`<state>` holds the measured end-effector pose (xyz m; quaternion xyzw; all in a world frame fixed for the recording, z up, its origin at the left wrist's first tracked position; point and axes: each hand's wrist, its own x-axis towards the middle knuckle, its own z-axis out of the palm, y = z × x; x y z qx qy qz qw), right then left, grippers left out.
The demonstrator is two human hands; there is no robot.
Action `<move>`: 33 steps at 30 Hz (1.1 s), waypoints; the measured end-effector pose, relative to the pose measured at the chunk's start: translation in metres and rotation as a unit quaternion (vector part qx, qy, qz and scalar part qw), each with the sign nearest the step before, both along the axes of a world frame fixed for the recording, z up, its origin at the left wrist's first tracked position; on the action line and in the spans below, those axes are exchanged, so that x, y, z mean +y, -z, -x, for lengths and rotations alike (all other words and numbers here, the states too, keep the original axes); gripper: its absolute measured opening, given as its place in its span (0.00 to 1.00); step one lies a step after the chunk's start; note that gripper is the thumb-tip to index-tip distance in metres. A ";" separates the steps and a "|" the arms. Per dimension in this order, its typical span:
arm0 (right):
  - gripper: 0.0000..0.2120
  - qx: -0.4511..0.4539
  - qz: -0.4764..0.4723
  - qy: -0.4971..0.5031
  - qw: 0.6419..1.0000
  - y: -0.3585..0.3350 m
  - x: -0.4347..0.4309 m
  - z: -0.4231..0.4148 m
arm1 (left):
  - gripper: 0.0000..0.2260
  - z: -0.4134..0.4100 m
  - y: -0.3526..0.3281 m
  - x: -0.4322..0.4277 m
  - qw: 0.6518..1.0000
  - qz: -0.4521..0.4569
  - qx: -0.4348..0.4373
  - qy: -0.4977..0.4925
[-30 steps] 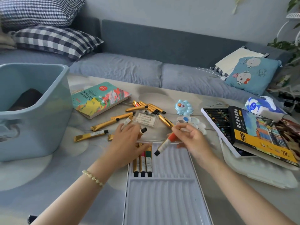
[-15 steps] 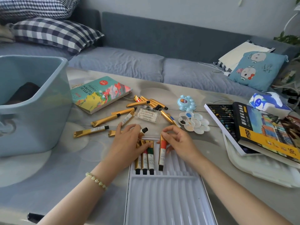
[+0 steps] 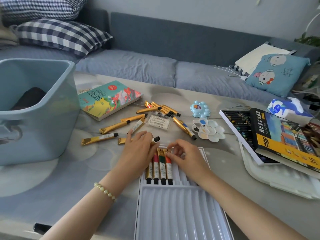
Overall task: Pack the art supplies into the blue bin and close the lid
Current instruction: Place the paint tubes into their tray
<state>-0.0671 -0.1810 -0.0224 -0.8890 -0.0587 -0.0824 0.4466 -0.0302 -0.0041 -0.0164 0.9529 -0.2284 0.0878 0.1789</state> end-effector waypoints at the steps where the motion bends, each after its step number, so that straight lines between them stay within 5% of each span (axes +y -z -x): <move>1: 0.08 0.017 -0.035 0.011 0.999 -0.002 0.000 0.000 | 0.19 0.000 0.000 0.001 0.999 0.023 -0.025 0.010; 4: 0.05 0.046 -0.134 0.035 0.989 -0.015 -0.001 0.001 | 0.22 0.002 -0.013 0.002 0.977 0.193 -0.084 0.037; 8: 0.12 0.107 -0.252 -0.011 0.962 -0.035 0.004 0.011 | 0.16 0.006 -0.036 -0.005 0.903 0.415 0.050 0.097; 13: 0.11 0.148 -0.422 -0.026 0.894 -0.049 0.010 0.021 | 0.16 0.009 -0.043 -0.017 0.842 0.515 0.106 0.120; 18: 0.13 0.175 -0.601 0.054 0.778 -0.050 -0.009 0.018 | 0.17 0.007 -0.032 -0.024 0.863 0.465 0.144 0.134; 24: 0.10 0.231 -0.588 0.045 0.774 -0.040 -0.021 0.015 | 0.20 0.008 -0.024 -0.029 0.956 0.241 -0.037 0.161; 28: 0.09 0.235 -0.581 0.034 0.778 -0.039 -0.024 0.006 | 0.24 0.006 -0.018 -0.034 0.957 0.081 -0.191 0.203; 33: 0.09 0.183 -0.574 0.075 0.795 -0.039 -0.035 -0.005 | 0.33 0.000 -0.014 -0.027 0.965 0.042 -0.143 0.214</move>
